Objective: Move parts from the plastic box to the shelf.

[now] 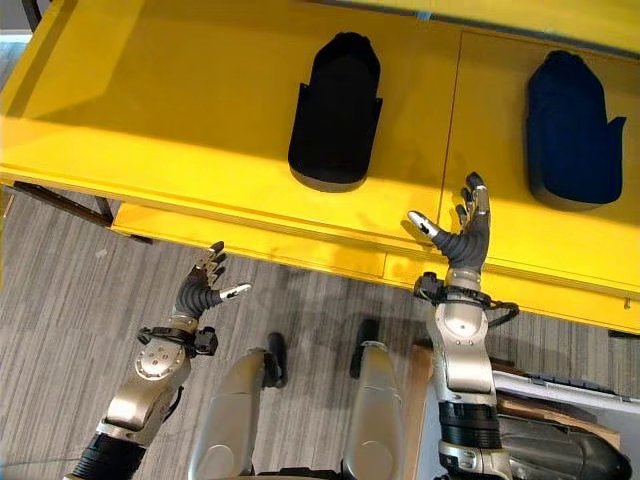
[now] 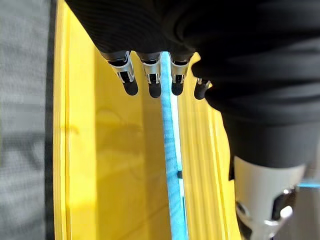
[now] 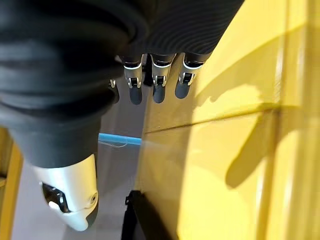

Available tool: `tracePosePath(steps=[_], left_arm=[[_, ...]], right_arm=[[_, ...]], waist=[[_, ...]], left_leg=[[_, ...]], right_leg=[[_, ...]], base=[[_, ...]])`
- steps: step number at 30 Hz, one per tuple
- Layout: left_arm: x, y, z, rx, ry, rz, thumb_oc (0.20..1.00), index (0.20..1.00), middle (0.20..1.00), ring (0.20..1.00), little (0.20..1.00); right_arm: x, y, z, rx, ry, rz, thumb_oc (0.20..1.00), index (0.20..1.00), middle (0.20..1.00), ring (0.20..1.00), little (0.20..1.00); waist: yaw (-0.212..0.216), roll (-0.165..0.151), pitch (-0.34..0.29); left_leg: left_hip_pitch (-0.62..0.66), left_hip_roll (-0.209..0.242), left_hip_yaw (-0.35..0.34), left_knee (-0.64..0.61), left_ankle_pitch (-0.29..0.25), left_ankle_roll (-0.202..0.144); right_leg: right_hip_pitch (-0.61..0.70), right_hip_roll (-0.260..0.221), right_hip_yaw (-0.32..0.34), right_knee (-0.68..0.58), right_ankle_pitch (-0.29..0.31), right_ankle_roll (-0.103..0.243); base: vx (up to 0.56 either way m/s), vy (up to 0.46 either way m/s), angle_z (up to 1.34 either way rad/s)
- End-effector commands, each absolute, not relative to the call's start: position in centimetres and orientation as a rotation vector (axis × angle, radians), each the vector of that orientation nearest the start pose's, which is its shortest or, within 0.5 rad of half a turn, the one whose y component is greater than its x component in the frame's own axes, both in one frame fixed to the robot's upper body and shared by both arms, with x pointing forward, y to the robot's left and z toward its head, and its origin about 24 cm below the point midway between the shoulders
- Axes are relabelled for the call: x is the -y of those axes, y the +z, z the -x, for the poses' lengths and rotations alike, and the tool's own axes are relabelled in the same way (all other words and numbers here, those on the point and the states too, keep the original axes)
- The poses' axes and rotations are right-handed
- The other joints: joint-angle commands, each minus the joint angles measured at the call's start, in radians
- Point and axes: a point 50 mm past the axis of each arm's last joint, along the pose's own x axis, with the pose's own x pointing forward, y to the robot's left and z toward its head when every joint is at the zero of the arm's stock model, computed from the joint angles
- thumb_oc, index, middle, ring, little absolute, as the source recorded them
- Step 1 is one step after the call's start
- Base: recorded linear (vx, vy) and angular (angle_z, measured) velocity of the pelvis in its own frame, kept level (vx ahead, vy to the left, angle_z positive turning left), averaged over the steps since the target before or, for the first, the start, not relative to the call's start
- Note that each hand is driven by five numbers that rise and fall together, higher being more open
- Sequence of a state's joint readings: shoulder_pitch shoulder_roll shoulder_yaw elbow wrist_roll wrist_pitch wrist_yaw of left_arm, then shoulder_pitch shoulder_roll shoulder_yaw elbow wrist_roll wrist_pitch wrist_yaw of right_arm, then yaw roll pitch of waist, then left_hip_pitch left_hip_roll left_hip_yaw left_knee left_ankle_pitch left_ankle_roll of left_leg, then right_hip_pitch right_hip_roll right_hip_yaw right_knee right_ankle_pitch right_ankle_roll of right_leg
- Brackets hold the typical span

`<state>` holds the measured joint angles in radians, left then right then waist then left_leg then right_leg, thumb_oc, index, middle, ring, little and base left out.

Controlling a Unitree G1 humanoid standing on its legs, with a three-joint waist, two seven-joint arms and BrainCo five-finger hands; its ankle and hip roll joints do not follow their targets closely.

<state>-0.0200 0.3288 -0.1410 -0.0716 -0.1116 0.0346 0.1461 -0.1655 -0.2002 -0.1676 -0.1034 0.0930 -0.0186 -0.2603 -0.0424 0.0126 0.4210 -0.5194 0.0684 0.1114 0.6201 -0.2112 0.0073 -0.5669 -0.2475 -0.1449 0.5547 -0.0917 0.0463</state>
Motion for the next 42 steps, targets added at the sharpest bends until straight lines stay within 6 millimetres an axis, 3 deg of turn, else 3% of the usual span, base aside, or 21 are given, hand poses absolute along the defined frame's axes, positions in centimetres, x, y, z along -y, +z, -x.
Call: tracePosePath(steps=[1,8,17,19,30,42], left_arm=[[-18.6,9.8,-25.7,0.250,0.043,-0.378,1.000,1.000,1.000,1.000,1.000],[-19.3,11.8,-27.8,0.376,0.072,-0.830,1.000,1.000,1.000,1.000,1.000],[-19.2,10.7,-28.8,0.345,0.055,-0.920,1.000,1.000,1.000,1.000,1.000],[-18.8,9.7,-29.3,0.310,0.026,-0.943,1.000,1.000,1.000,1.000,1.000],[-17.0,7.3,-30.5,0.236,-0.079,-1.009,1.000,1.000,1.000,1.000,1.000],[-13.6,8.0,-32.1,0.312,-0.193,-1.106,1.000,1.000,1.000,1.000,1.000]], right_arm=[[23.5,15.0,-25.7,0.491,-0.412,0.070,1.000,1.000,1.000,1.000,1.000],[24.0,13.2,-24.5,0.419,-0.408,0.062,1.000,1.000,1.000,1.000,1.000],[24.7,12.0,-23.8,0.370,-0.452,0.048,1.000,1.000,1.000,1.000,1.000],[24.8,11.8,-23.9,0.361,-0.470,0.041,1.000,1.000,1.000,1.000,1.000],[25.1,12.3,-23.8,0.388,-0.509,0.049,1.000,1.000,1.000,1.000,1.000],[24.9,12.8,-23.9,0.405,-0.497,0.073,1.000,1.000,1.000,1.000,1.000]], waist=[[0.023,0.005,-0.017],[-0.006,0.001,-0.025],[-0.020,0.001,-0.031],[-0.026,0.001,-0.033],[-0.034,0.007,-0.041],[-0.048,0.007,-0.043]], left_leg=[[0.064,0.043,-0.092,-0.071,0.040,-0.082],[0.122,0.044,-0.085,-0.127,0.058,-0.091],[0.138,0.048,-0.080,-0.146,0.064,-0.093],[0.139,0.050,-0.080,-0.146,0.065,-0.093],[0.140,0.053,-0.082,-0.145,0.065,-0.093],[0.130,0.053,-0.080,-0.135,0.062,-0.096]], right_leg=[[0.112,-0.036,0.033,-0.075,0.059,0.050],[0.162,-0.031,0.024,-0.112,0.050,0.053],[0.173,-0.026,0.024,-0.122,0.048,0.052],[0.172,-0.026,0.026,-0.120,0.046,0.051],[0.168,-0.027,0.025,-0.106,0.046,0.051],[0.158,-0.028,0.030,-0.098,0.044,0.053]], base=[[0.01,-0.039,-0.02],[0.01,-0.022,-0.03],[0.00,-0.010,-0.03],[0.00,0.000,0.00],[0.00,0.000,0.00],[0.00,0.000,0.00]])
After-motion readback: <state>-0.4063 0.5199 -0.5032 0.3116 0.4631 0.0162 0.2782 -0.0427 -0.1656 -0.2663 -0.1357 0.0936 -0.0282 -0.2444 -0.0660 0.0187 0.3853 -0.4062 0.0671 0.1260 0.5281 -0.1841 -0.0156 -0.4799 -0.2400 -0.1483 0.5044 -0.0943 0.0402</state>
